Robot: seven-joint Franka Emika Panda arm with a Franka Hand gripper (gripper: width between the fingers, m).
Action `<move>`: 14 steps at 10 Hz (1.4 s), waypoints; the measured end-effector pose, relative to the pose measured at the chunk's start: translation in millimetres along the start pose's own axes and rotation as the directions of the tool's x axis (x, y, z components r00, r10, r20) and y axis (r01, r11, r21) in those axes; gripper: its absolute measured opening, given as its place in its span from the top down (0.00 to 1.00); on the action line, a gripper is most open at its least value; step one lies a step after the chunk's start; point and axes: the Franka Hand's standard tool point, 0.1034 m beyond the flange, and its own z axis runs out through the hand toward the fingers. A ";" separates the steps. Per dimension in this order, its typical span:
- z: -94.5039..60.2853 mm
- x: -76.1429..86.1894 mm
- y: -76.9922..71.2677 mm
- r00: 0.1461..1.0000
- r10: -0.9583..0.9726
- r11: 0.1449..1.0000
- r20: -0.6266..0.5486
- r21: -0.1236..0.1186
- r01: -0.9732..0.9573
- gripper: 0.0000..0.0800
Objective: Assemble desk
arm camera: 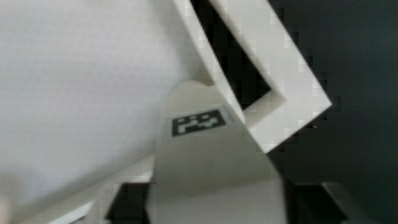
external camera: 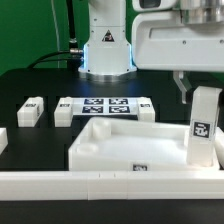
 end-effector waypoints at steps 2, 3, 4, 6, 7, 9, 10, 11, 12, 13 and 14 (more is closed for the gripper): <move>-28.3 -9.3 -13.7 1.000 -0.025 1.000 0.016 0.000 0.025 0.21; -21.5 -6.7 -10.2 1.000 -0.020 1.000 0.010 -0.002 0.020 0.21; -19.9 -6.9 -9.7 1.000 -0.020 1.000 0.012 -0.005 0.020 0.19; -20.0 -7.1 -10.1 1.000 -0.021 1.000 0.012 -0.004 0.021 0.19; -19.8 -7.1 -10.1 1.000 -0.021 1.000 0.012 -0.004 0.021 0.19; -25.0 -19.9 -10.1 0.995 -0.101 0.995 0.019 -0.002 0.102 0.19; -25.1 -35.7 -3.3 0.993 -0.118 0.993 0.031 -0.006 0.118 0.19; -20.2 -49.5 9.8 0.983 -0.181 0.983 0.040 -0.011 0.182 0.19; -16.9 -54.9 16.2 0.967 -0.252 0.967 0.038 -0.009 0.253 0.19; -17.3 -53.3 15.5 0.955 -0.295 0.955 0.036 -0.007 0.295 0.19; -17.4 -52.5 15.7 0.927 -0.373 0.928 0.036 -0.004 0.374 0.19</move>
Offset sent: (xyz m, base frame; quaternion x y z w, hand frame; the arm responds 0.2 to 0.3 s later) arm 0.0000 0.0000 0.0000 0.0000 0.0000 0.0000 1.0000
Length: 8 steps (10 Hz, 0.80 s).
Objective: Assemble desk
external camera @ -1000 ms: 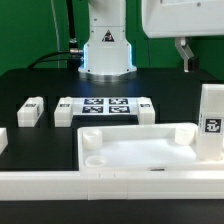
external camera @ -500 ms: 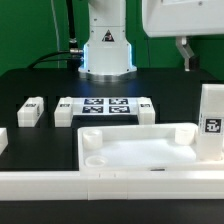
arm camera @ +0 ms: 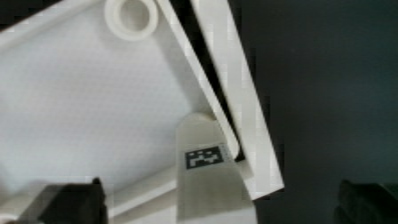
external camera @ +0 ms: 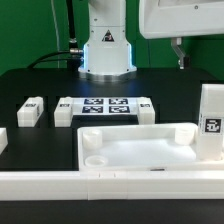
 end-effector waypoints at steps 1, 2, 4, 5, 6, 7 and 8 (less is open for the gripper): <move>0.2 0.0 0.5 0.997 -0.079 0.997 0.000 0.000 0.079 0.19; 3.7 -3.0 4.0 0.987 -0.161 0.987 -0.010 -0.001 0.161 0.19; 30.2 -45.5 37.4 0.962 -0.273 0.961 0.026 -0.037 0.274 0.19; 42.5 -55.6 59.1 0.967 -0.245 0.968 0.070 -0.044 0.248 0.19; 49.1 -52.0 76.3 0.973 -0.211 0.975 0.096 -0.054 0.217 0.19; 46.5 -49.3 70.5 0.973 -0.214 0.974 0.088 -0.053 0.219 0.19; 47.0 -53.8 69.2 0.969 -0.218 0.973 0.117 -0.052 0.225 0.19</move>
Offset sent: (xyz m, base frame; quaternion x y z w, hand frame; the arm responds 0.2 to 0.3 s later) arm -0.0904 -0.0360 -0.0447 -0.0930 0.0061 -0.2544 0.9626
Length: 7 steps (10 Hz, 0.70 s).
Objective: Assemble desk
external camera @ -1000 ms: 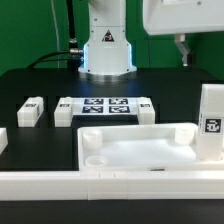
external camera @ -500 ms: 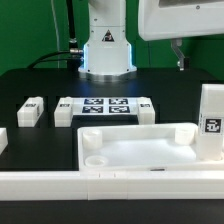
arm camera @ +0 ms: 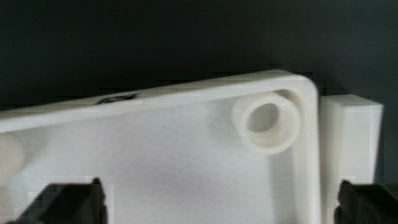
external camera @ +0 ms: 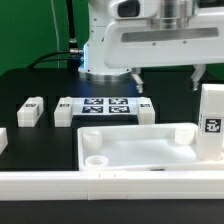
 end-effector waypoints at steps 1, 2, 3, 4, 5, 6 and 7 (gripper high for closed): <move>1.1 -6.0 2.2 0.995 0.007 1.000 0.095 0.000 -0.007 0.19; 2.8 -5.8 4.7 0.989 0.013 1.000 0.150 0.000 -0.013 0.19; 10.5 -21.4 17.2 0.956 0.037 0.999 0.290 -0.008 -0.036 0.19; 16.5 -26.1 23.4 0.929 0.050 0.999 0.367 -0.014 -0.048 0.19; 20.0 -28.7 24.7 0.900 0.055 0.998 0.432 -0.019 -0.052 0.19; 23.2 -29.3 23.9 0.887 0.054 0.999 0.458 -0.022 -0.050 0.19; 22.6 -34.8 25.7 0.847 0.058 0.998 0.529 -0.025 -0.053 0.19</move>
Offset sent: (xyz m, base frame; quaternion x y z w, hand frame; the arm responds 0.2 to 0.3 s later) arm -0.0320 -0.0226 -0.0172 -0.0043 -0.2353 0.0274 0.9715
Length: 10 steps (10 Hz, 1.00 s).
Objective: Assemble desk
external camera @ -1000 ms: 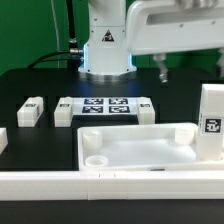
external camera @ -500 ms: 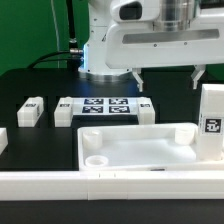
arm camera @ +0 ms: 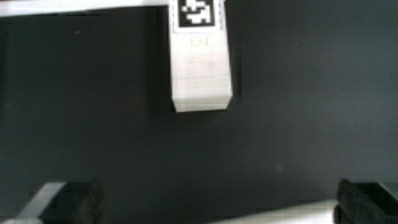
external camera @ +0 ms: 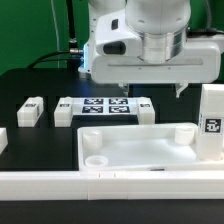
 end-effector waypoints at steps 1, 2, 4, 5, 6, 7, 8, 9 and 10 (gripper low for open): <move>0.9 1.9 1.7 0.999 0.004 1.000 0.045 -0.001 -0.003 0.19; 7.2 0.4 2.9 0.994 0.011 1.000 0.111 -0.003 -0.010 0.19; 32.2 -0.3 0.1 0.986 0.028 0.999 0.166 0.023 -0.032 0.19; 39.4 -4.7 1.5 0.982 0.028 0.999 0.187 0.022 -0.033 0.19; 43.8 -8.8 6.9 0.969 0.030 0.999 0.245 0.029 -0.038 0.19; 43.1 -3.0 8.2 0.973 0.033 0.999 0.228 0.026 -0.041 0.19; 43.1 -3.2 7.9 0.973 0.033 0.999 0.228 0.026 -0.040 0.19; 45.5 -3.7 8.4 0.972 0.035 0.999 0.234 0.027 -0.042 0.19; 57.7 -6.6 7.7 0.962 0.037 0.998 0.270 0.030 -0.047 0.19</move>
Offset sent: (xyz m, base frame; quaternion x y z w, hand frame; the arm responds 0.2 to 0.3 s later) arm -0.0354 0.0250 -0.0294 0.0984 -0.0707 0.0338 0.9921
